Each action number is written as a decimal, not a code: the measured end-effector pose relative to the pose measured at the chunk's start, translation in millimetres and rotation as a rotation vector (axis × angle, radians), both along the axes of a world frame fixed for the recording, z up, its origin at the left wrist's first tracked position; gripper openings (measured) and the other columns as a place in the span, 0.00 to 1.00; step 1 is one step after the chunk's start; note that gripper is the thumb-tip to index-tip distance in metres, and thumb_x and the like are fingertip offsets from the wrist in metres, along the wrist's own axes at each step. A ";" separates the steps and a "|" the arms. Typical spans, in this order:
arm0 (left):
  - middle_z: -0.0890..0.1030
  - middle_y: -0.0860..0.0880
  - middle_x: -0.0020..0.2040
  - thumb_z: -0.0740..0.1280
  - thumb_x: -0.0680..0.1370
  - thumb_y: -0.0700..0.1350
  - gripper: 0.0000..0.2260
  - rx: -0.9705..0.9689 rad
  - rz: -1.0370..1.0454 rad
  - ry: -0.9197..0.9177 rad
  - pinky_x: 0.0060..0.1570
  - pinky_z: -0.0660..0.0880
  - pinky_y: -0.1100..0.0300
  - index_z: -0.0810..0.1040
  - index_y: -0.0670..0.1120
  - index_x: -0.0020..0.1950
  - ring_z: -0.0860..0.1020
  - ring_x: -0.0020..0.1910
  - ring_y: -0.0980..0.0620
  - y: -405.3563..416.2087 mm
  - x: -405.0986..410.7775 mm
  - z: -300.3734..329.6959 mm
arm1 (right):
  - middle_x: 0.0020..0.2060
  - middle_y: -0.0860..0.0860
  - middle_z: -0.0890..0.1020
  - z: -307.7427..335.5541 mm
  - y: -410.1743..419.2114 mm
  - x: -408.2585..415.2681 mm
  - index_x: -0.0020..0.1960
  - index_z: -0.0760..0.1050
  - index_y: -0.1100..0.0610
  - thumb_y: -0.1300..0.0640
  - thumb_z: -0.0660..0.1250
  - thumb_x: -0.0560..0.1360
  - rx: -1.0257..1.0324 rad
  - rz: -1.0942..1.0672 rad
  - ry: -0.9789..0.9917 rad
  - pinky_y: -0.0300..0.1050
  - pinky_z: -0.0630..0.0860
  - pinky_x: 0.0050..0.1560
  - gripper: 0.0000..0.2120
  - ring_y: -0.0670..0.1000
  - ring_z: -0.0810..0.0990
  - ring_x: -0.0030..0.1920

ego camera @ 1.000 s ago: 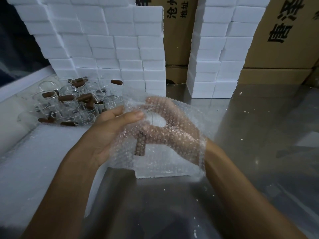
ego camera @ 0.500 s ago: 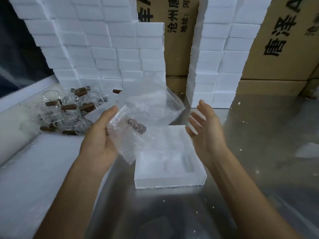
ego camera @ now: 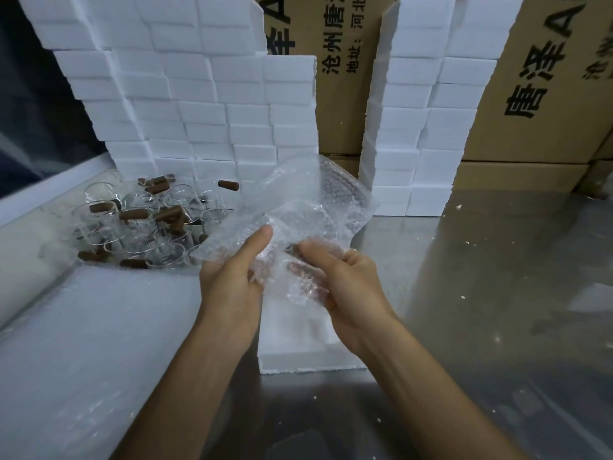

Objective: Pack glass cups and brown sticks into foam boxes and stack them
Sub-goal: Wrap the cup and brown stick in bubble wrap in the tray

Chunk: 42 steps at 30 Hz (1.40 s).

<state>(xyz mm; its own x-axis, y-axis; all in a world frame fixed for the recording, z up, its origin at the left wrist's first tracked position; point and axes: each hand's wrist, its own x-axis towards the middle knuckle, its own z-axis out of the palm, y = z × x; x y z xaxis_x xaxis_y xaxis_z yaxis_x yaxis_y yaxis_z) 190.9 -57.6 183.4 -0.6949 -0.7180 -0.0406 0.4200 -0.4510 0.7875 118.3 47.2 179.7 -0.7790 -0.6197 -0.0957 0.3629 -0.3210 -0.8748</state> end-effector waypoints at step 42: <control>0.83 0.44 0.60 0.80 0.62 0.43 0.35 -0.268 -0.362 -0.110 0.50 0.80 0.51 0.75 0.45 0.68 0.81 0.59 0.43 -23.2 14.0 -11.5 | 0.47 0.42 0.85 -8.2 14.1 -26.9 0.54 0.84 0.51 0.43 0.65 0.79 0.428 -0.296 0.913 0.47 0.81 0.52 0.15 0.42 0.83 0.49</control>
<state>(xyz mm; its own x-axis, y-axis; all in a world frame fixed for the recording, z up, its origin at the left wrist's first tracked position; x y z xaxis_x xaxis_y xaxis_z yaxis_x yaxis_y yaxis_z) 205.0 -80.8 171.9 -0.9046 -0.4255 0.0257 0.1807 -0.3281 0.9272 91.4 61.3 171.5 -0.7802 -0.4463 0.4384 -0.5343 0.1110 -0.8380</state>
